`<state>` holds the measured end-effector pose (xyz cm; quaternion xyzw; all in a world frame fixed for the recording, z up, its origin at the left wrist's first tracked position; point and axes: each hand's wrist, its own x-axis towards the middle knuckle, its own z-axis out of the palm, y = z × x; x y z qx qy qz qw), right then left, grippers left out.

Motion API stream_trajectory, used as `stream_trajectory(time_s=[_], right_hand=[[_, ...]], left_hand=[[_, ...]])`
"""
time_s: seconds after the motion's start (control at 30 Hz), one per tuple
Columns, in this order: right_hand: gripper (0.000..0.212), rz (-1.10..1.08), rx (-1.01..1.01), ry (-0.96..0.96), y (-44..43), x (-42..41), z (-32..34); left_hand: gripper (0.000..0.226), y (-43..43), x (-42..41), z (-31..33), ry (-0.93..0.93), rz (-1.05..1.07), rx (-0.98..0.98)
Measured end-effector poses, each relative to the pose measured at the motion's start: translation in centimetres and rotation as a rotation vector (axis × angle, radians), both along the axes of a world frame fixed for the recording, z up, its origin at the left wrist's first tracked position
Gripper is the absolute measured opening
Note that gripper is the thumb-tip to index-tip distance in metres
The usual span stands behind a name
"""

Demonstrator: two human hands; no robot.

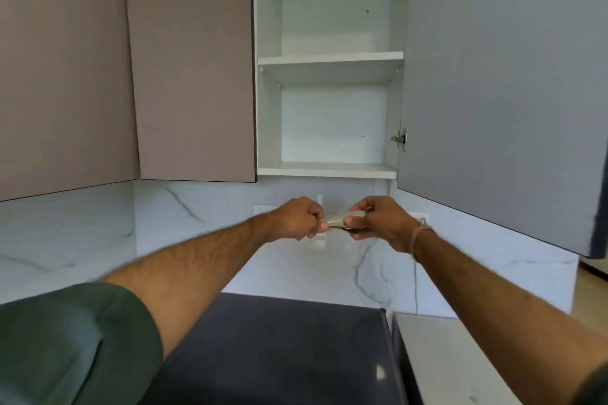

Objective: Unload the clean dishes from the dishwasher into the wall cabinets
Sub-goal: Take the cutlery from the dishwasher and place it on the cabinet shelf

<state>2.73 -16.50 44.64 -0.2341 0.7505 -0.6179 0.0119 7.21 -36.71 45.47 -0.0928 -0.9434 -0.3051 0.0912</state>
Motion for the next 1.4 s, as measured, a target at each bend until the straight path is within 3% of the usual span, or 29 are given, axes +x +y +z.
stream_trajectory(time_s=[0.33, 0.5, 0.63, 0.77, 1.0, 1.2, 1.4], right_hand=[[0.023, -0.153, 0.042, 0.076, -3.4, -10.1, 7.1], [0.019, -0.209, 0.059, 0.092, -3.9, -17.7, 9.1], [0.030, -0.258, 0.083, 0.078, -4.4, -24.6, 10.5], [0.014, -0.320, 0.200, 0.078, -5.3, -30.3, 11.5], [0.006, -0.445, 0.446, -0.042, -5.7, -36.8, 11.8], [0.020, -0.546, 0.588, -0.170, -4.5, -39.1, 12.7], [0.012, -0.552, 0.634, -0.269, -4.4, -40.2, 13.6]], left_hand=[[0.014, -3.4, -11.8, 6.5, 0.102, -0.090, -0.008], [0.024, -4.0, -20.0, 8.6, 0.139, -0.088, -0.057], [0.026, -4.5, -27.5, 10.2, 0.141, -0.091, -0.107], [0.030, -5.0, -33.8, 11.0, 0.099, -0.111, -0.141], [0.022, -4.7, -41.8, 10.0, 0.045, -0.202, -0.194], [0.022, -2.8, -45.2, 10.7, 0.036, -0.283, -0.271], [0.019, -2.2, -47.4, 11.6, 0.022, -0.349, -0.339]])
